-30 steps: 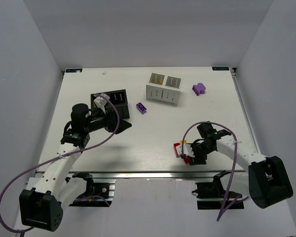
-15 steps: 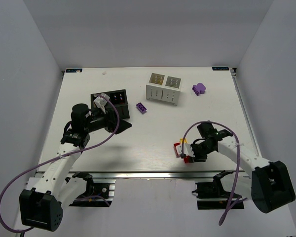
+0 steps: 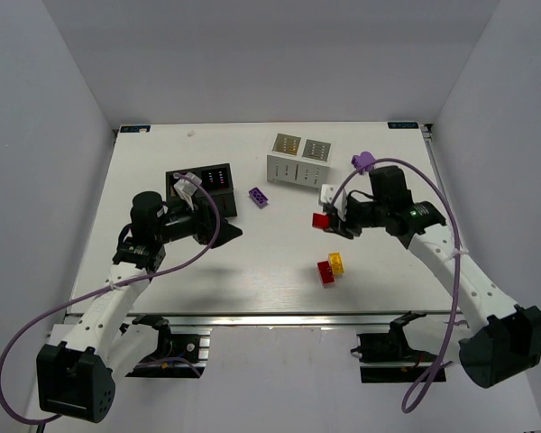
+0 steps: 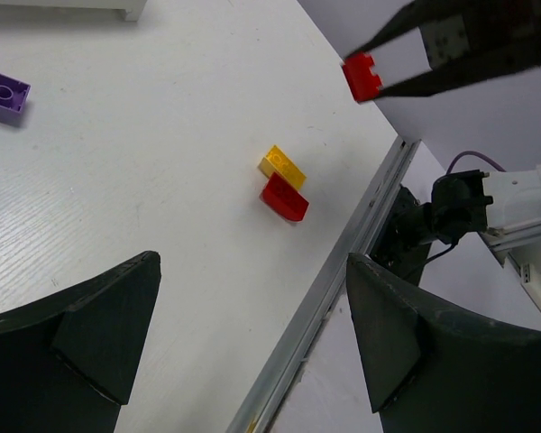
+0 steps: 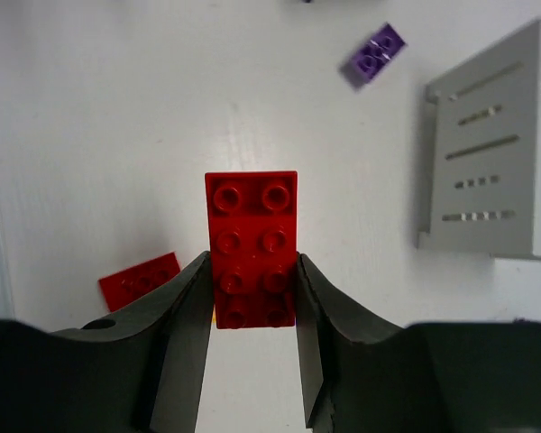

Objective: Sort the legos into containers by color

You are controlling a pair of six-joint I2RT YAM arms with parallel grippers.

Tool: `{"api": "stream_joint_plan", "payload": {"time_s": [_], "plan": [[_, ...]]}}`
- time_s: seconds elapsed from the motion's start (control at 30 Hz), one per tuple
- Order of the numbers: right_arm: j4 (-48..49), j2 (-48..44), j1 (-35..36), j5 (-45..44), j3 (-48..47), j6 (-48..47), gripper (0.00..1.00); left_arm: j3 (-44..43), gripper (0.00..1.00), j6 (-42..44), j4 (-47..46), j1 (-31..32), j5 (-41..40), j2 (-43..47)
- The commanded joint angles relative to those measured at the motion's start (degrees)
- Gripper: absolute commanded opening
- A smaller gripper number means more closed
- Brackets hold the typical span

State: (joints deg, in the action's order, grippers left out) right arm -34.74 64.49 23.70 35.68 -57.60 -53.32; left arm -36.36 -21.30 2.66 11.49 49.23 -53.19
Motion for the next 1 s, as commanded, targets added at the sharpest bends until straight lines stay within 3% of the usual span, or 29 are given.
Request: {"api": "stream_joint_plan", "payload": {"time_s": [0.0, 0.23, 0.6, 0.7, 0.73, 0.87, 0.97], "plan": [[13.19, 3.87, -0.06, -5.78, -3.82, 15.59, 0.05, 0.59, 0.94, -0.85, -4.22, 0.20, 2.80, 0.10], [27.95, 12.67, -0.67, -14.14, -11.12, 28.26, 0.07, 0.94, 0.94, -1.02, -5.03, 0.20, 3.15, -0.16], [36.24, 29.79, -2.52, -24.52, -24.38, 35.39, 0.06, 1.11, 0.94, -0.32, -4.68, 0.20, 2.01, 0.54], [36.41, 32.53, -2.87, -21.37, -25.80, 35.92, 0.06, 0.94, 0.94, 0.20, -3.81, 0.20, 0.26, 1.50], [36.41, 32.98, -2.96, -16.57, -26.07, 35.48, 0.05, 0.77, 0.94, 0.90, -3.19, 0.20, -0.88, 2.12], [32.57, 35.78, -0.77, 0.15, -28.87, 30.22, 0.02, 0.76, 0.94, 2.58, 1.03, 0.20, -13.33, 7.65], [23.95, 40.43, 3.09, 7.55, -37.73, 24.17, 0.01, 1.38, 0.94, 2.93, 2.88, 0.20, -22.48, 14.50]]}}
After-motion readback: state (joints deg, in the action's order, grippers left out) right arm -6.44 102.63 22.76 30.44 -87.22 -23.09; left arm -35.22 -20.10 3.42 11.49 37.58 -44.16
